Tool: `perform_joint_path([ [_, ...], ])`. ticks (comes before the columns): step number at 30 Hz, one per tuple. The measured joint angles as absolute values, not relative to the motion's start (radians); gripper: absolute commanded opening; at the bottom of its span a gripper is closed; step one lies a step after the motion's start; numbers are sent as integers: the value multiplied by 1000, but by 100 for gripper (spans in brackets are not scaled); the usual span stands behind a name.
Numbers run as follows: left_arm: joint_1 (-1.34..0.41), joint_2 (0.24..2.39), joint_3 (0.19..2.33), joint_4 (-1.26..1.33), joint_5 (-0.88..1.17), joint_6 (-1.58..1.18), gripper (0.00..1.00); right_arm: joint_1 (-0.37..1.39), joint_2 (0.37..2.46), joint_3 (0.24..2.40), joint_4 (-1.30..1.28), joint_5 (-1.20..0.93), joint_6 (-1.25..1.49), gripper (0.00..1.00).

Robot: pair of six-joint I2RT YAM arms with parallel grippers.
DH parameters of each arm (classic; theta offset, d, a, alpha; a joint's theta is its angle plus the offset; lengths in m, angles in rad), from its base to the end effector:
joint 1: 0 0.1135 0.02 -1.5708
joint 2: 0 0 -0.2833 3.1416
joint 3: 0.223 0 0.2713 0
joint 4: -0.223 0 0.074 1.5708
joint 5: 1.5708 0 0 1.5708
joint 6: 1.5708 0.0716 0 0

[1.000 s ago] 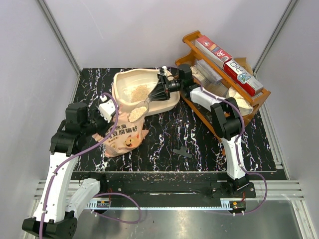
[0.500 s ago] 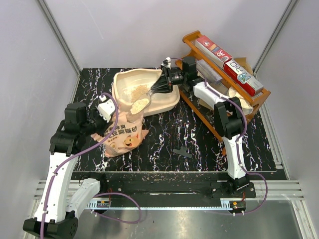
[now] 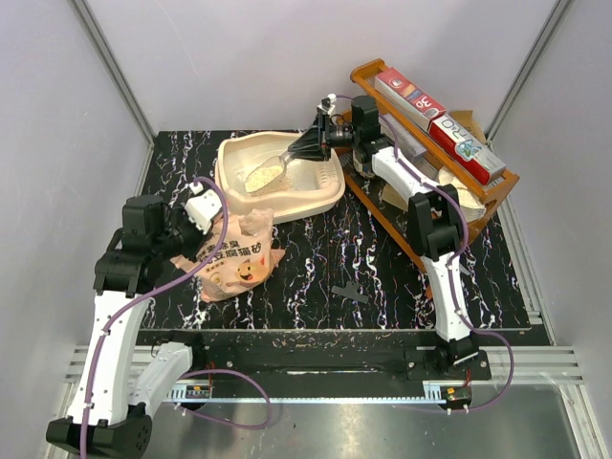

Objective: Fill the litter box with clean litter

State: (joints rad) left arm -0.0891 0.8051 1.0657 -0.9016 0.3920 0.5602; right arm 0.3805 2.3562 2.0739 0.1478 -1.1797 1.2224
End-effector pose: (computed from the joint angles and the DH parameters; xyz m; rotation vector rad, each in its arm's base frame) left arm 0.1731 -0.0429 0.3601 0.8888 1.9696 -0.1634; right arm 0.5246 0.2811 0.2842 -0.2344 2.1563 2.0470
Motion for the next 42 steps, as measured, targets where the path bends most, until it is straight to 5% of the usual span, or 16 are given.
perform_joint_path([
  [18, -55, 787, 1067, -927, 413, 553, 1, 403, 2449, 2406, -455, -542, 693, 0],
  [30, -51, 728, 990, -841, 454, 506, 1, 517, 2421, 2427, -570, -155, 126, 0],
  [37, -48, 727, 973, -805, 470, 486, 1, 583, 2271, 2346, -570, -105, -156, 0],
  [42, -48, 728, 963, -773, 469, 436, 1, 551, 2125, 2342, -624, -280, -181, 0],
])
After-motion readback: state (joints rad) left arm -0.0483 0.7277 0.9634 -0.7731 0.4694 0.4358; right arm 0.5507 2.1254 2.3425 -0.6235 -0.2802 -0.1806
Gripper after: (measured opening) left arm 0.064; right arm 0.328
